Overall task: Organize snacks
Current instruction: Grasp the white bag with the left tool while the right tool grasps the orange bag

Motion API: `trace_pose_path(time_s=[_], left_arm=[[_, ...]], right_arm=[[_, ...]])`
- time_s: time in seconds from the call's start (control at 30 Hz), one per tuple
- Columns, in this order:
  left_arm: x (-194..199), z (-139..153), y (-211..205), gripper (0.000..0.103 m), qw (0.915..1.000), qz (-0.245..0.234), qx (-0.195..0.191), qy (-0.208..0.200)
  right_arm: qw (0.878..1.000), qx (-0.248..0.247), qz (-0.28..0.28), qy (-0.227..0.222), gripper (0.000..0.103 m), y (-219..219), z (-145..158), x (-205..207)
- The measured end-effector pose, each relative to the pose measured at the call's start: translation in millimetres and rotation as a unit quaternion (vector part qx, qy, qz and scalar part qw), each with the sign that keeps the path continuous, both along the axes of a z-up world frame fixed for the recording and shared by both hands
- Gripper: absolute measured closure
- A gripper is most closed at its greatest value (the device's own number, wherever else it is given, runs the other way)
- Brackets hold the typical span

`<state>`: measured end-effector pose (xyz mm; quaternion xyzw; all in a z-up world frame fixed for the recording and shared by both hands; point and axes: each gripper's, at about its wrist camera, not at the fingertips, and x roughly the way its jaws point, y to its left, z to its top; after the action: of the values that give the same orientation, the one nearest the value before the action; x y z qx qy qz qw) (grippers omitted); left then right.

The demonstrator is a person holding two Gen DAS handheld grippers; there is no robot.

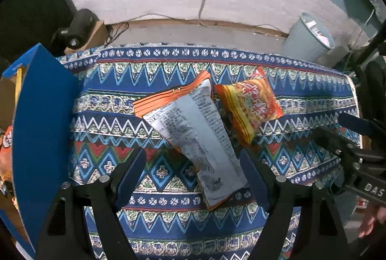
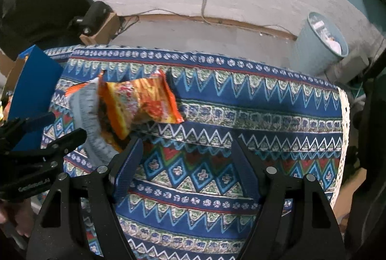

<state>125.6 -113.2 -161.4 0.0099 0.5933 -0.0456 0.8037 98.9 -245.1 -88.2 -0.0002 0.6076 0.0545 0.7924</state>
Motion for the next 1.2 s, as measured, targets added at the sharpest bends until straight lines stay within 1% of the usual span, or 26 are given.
trace_pose_path(time_s=[0.17,0.27,0.3,0.33,0.4,0.43,0.47,0.53,0.57,0.6,0.7,0.8,0.9,1.0,1.07,1.2], left_arm=[[9.6,-19.4,1.4,0.022,0.9998,0.011,-0.01,0.016],[12.5,-28.5,2.4,0.022,0.9995,0.008,-0.012,0.027],[13.1,-30.9,2.8,0.022,0.9995,0.008,-0.01,0.028],[13.5,-32.6,3.4,0.022,0.9995,0.006,-0.01,0.028],[13.7,-35.3,6.1,0.023,0.9996,0.004,-0.006,0.026],[14.7,-36.5,7.9,0.033,0.9996,0.004,-0.009,0.027],[15.0,-38.4,10.7,0.048,0.9994,0.004,-0.016,0.03],[16.8,-43.2,19.1,0.062,0.9984,0.01,-0.032,0.047],[17.1,-43.5,24.1,0.063,0.9977,0.012,-0.047,0.049],[17.0,-42.6,28.4,0.063,0.9977,0.014,-0.046,0.047],[16.2,-36.6,36.8,0.066,0.9994,0.004,-0.015,0.031],[16.9,-31.5,46.0,0.066,0.9998,0.0,0.001,0.021],[14.4,-29.5,56.8,0.066,0.9998,-0.001,0.014,0.018],[12.0,-30.6,65.6,0.066,0.9997,-0.003,0.017,0.018],[9.4,-30.1,69.4,0.066,0.9997,-0.008,0.015,0.016],[8.8,-30.0,63.5,0.066,0.9994,-0.02,0.024,0.012]], right_arm=[[1.0,0.004,-0.006,0.005,0.027,-3.2,-7.4,4.2],[1.0,0.008,-0.003,0.006,0.027,-1.2,-10.6,8.0],[1.0,0.009,-0.002,0.006,0.026,-0.2,-11.3,8.8],[1.0,0.011,0.001,0.006,0.024,1.5,-12.3,9.9],[1.0,0.017,0.006,0.005,0.022,5.4,-13.3,12.2],[1.0,0.021,0.01,0.004,0.022,8.5,-13.5,14.0],[1.0,0.024,0.014,0.002,0.022,11.8,-14.0,15.8],[0.999,0.032,0.024,0.002,0.022,19.2,-15.1,19.8],[0.999,0.034,0.029,0.002,0.022,22.7,-15.8,22.1],[0.999,0.035,0.035,0.002,0.022,26.7,-16.8,24.7],[0.998,0.039,0.05,0.004,0.022,38.3,-20.4,32.7],[0.997,0.039,0.065,0.007,0.022,50.6,-25.4,41.3],[0.996,0.025,0.082,0.007,0.022,63.3,-29.9,50.0],[0.995,0.018,0.095,0.015,0.022,75.1,-37.8,55.6],[0.995,0.002,0.1,0.021,0.022,81.1,-44.6,58.3],[0.993,-0.033,0.105,0.035,0.022,86.9,-61.1,62.9]])
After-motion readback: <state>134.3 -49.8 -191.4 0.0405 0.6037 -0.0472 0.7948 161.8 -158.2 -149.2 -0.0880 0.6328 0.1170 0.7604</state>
